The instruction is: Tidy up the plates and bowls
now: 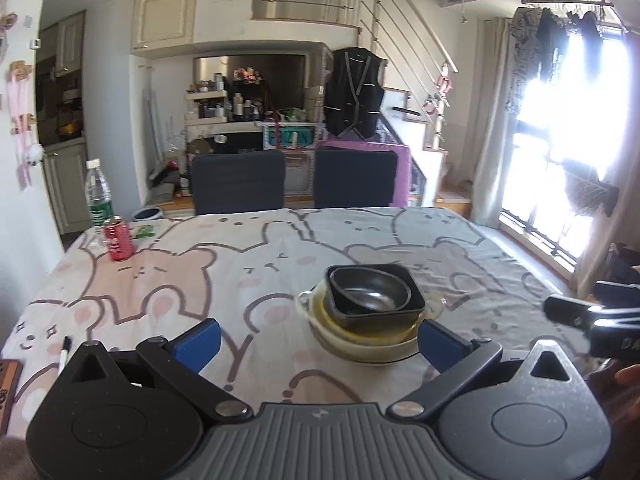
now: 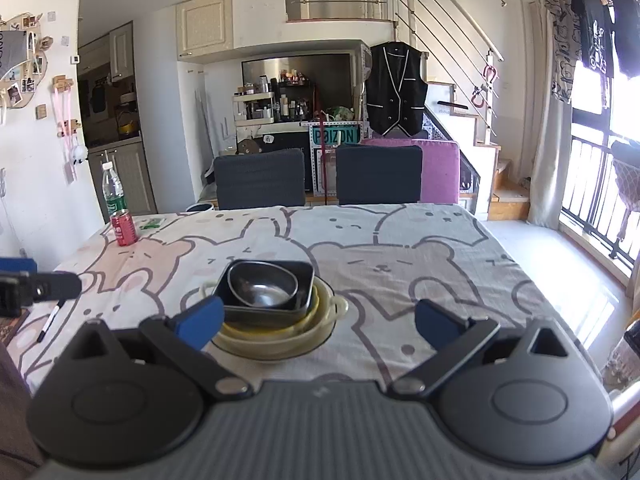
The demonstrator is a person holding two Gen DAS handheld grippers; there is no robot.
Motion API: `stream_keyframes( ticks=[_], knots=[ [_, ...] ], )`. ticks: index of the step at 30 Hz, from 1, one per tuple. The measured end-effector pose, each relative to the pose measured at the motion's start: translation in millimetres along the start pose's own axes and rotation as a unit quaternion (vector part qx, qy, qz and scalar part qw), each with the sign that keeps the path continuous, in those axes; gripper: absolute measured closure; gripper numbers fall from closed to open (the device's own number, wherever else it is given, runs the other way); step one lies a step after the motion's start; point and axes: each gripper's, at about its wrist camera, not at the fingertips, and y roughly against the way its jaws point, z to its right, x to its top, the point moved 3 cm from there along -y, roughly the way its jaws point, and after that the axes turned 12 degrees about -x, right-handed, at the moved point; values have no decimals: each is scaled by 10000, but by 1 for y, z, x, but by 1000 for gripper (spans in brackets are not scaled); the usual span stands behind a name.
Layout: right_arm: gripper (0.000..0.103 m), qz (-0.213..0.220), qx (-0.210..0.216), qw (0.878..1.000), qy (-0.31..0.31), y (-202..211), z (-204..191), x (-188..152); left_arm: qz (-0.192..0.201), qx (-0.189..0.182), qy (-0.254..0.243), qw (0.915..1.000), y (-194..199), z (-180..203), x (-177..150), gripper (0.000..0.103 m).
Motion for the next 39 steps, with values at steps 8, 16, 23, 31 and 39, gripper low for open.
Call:
stream_keyframes(
  ticks=[8,16,23,31,39],
  knots=[
    [1,80,-40,9999,46,6,-2,-10,86,140,158,9997,-1,-4,-28,0],
    [1,121,-139,9996,206,5,-7,-21,100,77,29,9999,-4,0,-38,0],
    [1,181,-211,9994,228,3,-8,-26,50,190,49,9998,-5,-3,-42,0],
    [1,161,-245,9992,287,2,-8,-28,60,273,50,9996,-3,-5,-44,0],
    [1,153,-233,9992,294,2,-8,-29,81,254,41,9996,-2,-3,-44,0]
  ],
)
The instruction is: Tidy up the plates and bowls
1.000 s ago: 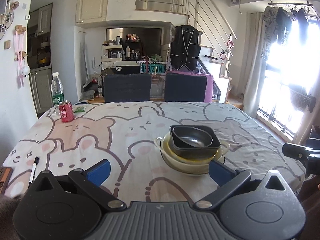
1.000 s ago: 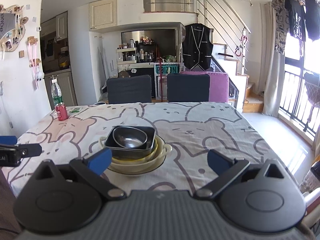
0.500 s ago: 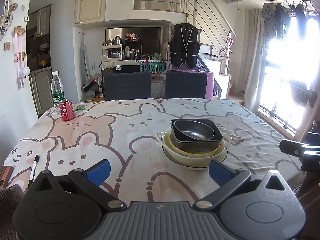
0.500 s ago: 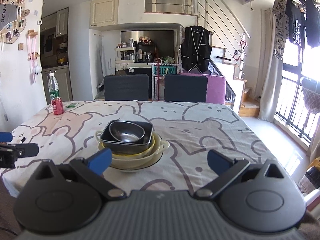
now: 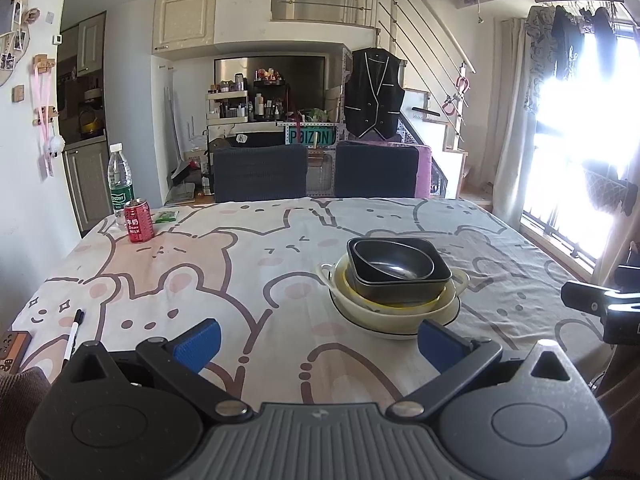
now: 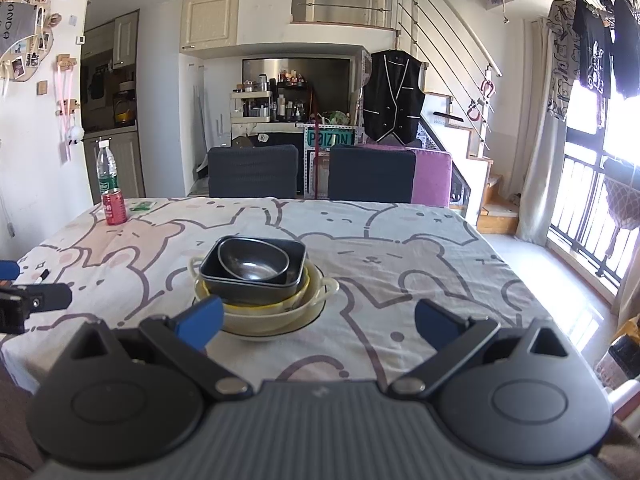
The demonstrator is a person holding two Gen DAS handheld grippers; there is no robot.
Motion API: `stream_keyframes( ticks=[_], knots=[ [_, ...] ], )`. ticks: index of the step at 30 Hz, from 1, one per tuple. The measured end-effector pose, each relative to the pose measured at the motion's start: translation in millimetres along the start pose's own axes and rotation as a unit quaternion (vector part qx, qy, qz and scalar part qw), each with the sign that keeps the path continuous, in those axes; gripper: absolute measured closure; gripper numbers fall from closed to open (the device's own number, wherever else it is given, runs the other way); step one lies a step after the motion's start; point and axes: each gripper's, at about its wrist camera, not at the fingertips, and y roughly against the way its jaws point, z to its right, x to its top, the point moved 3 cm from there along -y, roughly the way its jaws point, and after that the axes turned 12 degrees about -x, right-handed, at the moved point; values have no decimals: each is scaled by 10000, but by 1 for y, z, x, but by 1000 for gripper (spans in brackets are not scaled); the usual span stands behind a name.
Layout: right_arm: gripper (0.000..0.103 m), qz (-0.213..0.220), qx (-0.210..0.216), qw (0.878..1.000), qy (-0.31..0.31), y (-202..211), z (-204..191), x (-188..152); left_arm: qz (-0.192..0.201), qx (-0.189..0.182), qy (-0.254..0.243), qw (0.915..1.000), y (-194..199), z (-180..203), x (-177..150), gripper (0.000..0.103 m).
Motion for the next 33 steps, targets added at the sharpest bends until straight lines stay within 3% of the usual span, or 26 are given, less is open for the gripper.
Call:
stream_keyframes(
  ticks=[33],
  knots=[
    [1,-18,21,10000,20,-1,-1,-2,-13,-14,-20,10000,0,2,0,0]
  ],
)
